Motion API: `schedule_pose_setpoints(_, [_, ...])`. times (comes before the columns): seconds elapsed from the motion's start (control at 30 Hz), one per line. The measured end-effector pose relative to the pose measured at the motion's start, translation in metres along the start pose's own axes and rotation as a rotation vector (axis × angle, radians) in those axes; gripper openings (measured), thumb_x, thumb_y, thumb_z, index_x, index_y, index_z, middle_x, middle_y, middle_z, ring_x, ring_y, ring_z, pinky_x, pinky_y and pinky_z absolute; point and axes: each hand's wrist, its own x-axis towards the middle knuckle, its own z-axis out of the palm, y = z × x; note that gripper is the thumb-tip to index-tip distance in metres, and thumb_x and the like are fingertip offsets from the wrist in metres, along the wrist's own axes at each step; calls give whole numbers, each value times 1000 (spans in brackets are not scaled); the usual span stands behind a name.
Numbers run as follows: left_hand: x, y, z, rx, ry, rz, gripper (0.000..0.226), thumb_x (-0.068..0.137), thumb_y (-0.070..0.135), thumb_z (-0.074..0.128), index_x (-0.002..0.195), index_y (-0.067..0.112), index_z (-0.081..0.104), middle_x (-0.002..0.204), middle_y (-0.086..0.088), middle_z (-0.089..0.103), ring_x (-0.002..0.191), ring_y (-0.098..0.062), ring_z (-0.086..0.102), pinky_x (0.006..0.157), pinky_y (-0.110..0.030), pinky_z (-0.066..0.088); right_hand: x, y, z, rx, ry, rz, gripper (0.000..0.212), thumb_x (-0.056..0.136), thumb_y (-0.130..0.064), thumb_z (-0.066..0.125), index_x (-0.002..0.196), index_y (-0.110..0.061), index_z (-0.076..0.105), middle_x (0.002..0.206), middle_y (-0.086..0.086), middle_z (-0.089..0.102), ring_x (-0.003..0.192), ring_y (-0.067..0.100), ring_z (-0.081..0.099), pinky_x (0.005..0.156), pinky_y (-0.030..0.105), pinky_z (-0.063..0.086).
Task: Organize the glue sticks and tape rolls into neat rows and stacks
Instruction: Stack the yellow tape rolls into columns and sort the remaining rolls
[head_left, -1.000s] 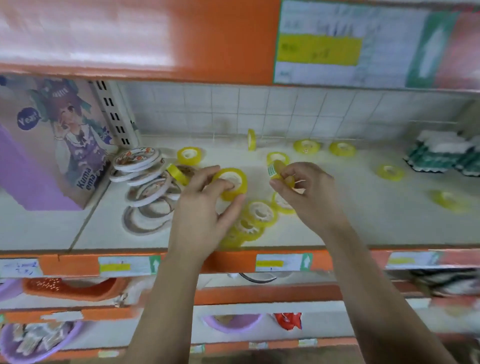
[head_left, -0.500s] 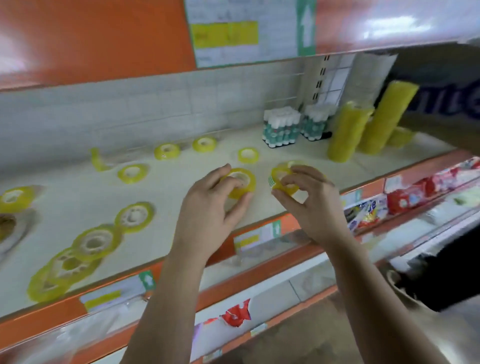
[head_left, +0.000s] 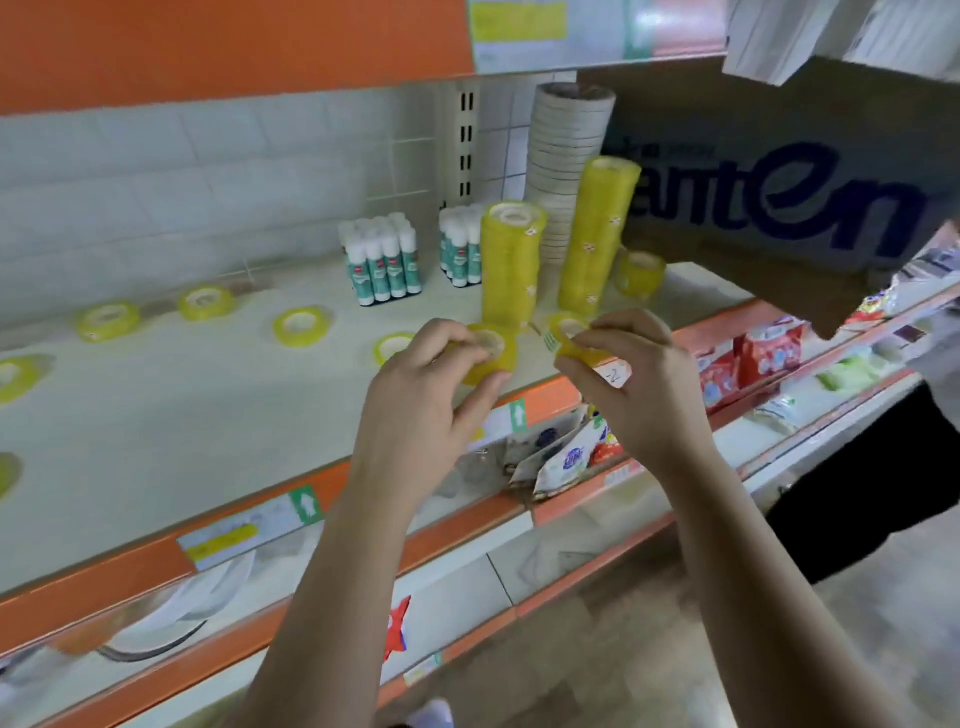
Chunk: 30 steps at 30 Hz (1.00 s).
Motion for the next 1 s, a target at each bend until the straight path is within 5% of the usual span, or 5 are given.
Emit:
schedule_pose_setpoints(0.27, [39,5,55,-46,-75,29,35,93,41,56,99,11,73,100,1,62,76,-21,65,62,-38,53,26,56,-8,13,3,9,27,84,-33,73,99,-10,76,103,1,65,81,10,62,72,20,53])
schedule_pose_setpoints(0.47, [54,14,84,-48,-67,48,31,91,40,59,99,14,74,99,3,63,84,-16,65,65,-32,53,38,85,-14,-9,32,-1,20,88,-27,71,103,-15,75,103,0,65,83,1,56,74,11,47])
schedule_pose_setpoints(0.63, [65,30,110,6,-3,51,23,90,34,63,95,13,73,97,2,65,83,-15,65,65,-26,49,50,121,-22,12,46,-12,19,85,-22,72,100,-11,76,102,0,66,85,5,59,74,20,51])
schedule_pose_setpoints(0.8, [81,57,144,120,11,23,26,89,36,61,93,14,74,97,1,66,80,-16,66,63,-24,48,70,169,-34,23,16,-66,20,83,-22,72,96,-9,75,103,5,66,92,11,61,81,12,43])
schedule_pose_setpoints(1.0, [89,86,188,254,39,-94,20,85,33,67,89,15,74,94,2,65,74,-16,64,55,-25,49,96,217,-40,101,-90,-79,20,83,-19,76,99,-8,74,109,3,61,95,-3,49,87,3,34])
